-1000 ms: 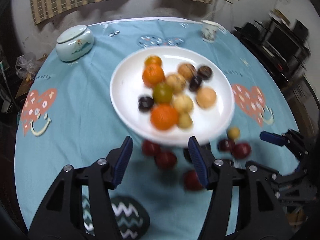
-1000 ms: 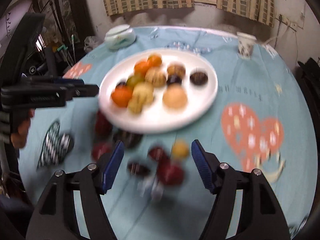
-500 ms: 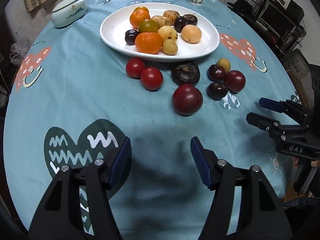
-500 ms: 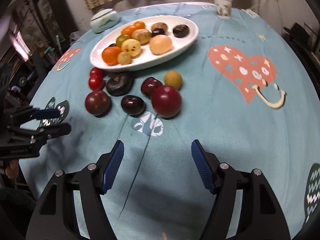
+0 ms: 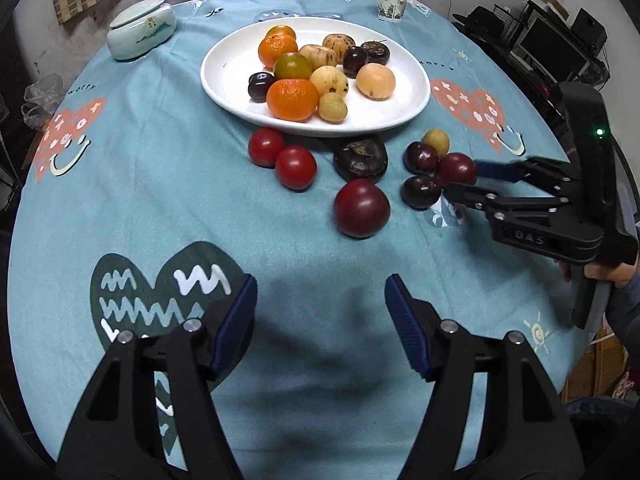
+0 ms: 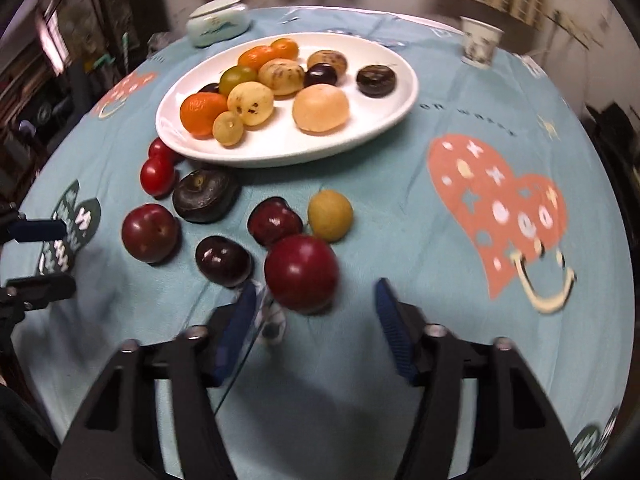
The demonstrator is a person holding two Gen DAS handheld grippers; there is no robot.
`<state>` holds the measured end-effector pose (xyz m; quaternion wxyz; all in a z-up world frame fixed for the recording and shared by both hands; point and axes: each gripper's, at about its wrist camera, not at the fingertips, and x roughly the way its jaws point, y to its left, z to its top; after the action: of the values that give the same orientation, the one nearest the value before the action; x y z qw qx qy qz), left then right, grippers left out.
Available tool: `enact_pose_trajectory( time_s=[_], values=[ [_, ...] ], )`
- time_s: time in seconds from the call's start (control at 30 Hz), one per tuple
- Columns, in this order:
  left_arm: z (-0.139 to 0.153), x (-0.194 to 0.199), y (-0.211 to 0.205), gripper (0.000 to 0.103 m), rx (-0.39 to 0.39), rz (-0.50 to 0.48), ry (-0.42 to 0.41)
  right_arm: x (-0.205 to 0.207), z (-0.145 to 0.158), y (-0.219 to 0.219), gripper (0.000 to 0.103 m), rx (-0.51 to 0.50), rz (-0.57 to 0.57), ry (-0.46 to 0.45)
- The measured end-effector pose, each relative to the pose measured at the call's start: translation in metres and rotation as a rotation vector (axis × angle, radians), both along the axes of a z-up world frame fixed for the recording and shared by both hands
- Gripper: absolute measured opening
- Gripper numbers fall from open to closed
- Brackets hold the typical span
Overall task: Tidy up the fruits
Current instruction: 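Grasp a red plum with the right gripper while the left grasps a dark red plum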
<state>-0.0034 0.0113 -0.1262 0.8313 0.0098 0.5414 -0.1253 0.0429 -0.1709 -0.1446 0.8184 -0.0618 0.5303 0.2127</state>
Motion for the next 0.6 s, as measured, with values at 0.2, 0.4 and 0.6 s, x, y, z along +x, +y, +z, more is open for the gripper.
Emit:
enact_pose_trajectory(
  time_s=[0.2,0.4,0.6],
  values=[
    [-0.003,0.018,-0.013,0.068,0.001,-0.003,-0.004,-0.006,0.006,-0.002,0.036,0.057,0.023,0.042],
    [-0.012,0.044,-0.030,0.068,0.013,0.004,-0.002,-0.027,0.005,-0.014,0.036,0.132,-0.026,0.087],
    [-0.024,0.061,-0.047,0.059,0.028,-0.024,0.020,-0.033,0.004,-0.011,0.036,0.149,-0.032,0.096]
  ],
)
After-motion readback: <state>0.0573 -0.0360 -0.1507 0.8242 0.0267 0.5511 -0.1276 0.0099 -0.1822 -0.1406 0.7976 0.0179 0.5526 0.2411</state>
